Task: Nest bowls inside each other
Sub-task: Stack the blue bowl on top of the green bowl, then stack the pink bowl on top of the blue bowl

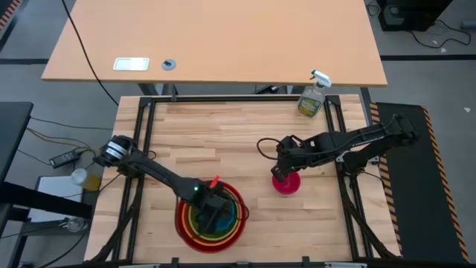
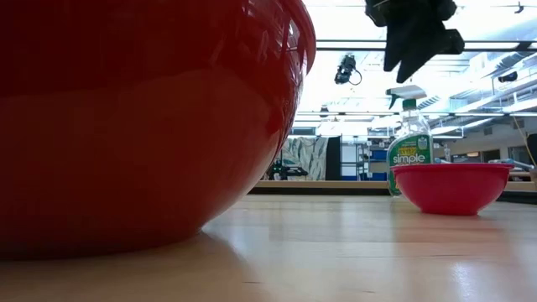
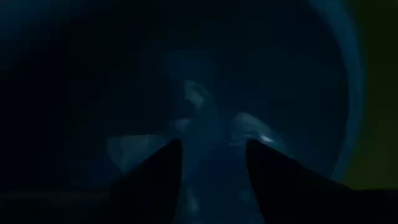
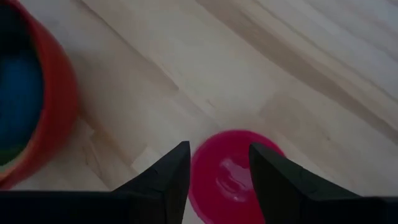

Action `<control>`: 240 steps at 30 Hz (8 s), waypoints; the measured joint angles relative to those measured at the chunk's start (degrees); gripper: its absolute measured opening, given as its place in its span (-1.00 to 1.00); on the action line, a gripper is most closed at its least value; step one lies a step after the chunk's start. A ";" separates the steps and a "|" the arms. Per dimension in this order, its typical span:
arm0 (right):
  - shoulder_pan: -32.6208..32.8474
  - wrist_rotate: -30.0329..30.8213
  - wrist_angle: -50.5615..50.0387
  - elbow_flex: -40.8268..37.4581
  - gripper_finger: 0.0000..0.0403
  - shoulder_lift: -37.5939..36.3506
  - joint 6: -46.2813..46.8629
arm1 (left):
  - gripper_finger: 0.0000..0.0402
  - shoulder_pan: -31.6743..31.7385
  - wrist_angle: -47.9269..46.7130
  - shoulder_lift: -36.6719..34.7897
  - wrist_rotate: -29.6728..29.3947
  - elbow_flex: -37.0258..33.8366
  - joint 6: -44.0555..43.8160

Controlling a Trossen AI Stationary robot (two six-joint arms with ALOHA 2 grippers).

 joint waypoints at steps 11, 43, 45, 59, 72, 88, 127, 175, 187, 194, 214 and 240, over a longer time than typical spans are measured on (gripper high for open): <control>0.22 -0.41 2.42 0.00 -0.16 0.00 -0.45 | -0.10 2.00 -0.18 -3.72 11.02 0.15 -1.37; -9.60 -14.65 9.45 -24.10 -0.14 0.05 -18.98 | -0.10 3.01 2.92 -15.55 -4.69 0.11 -6.48; -9.69 -15.62 10.94 -24.93 -0.14 0.07 -19.72 | -0.10 3.01 2.98 -15.55 -4.69 0.11 -6.78; -9.69 -15.87 14.96 -28.11 -0.40 0.07 -18.16 | -0.10 3.23 2.97 -15.55 -4.71 0.11 -8.17; -9.69 -17.53 16.17 -28.11 -0.82 0.07 -17.54 | -0.10 3.26 2.97 -15.55 -4.71 0.11 -7.73; -9.65 -19.05 19.20 -26.90 -0.84 0.07 -14.95 | -0.10 3.26 2.97 -15.55 -4.71 0.11 -7.61; -1.16 -17.26 39.78 -20.85 -0.83 0.11 1.96 | -0.10 3.10 -0.22 -22.16 -8.80 0.11 -2.61; 4.55 -8.40 39.98 4.03 -0.83 13.45 -1.13 | -0.10 -8.81 -2.80 -29.45 -30.37 0.13 -1.01; 4.67 -15.67 35.06 21.84 -0.83 29.58 -5.20 | -0.10 -10.71 -2.59 -32.94 -32.25 0.12 -0.60; 5.32 -17.89 29.72 31.17 -0.83 37.87 -7.09 | -0.10 -12.20 -2.45 -35.52 -33.83 0.13 -0.52; 4.67 -15.54 18.55 37.90 -0.83 45.16 -10.37 | -0.10 -12.39 -2.84 -36.06 -36.25 0.13 3.57; 4.60 -15.88 28.42 31.06 -0.81 45.11 -16.96 | -0.10 -12.66 -4.14 -36.84 -36.14 0.11 1.40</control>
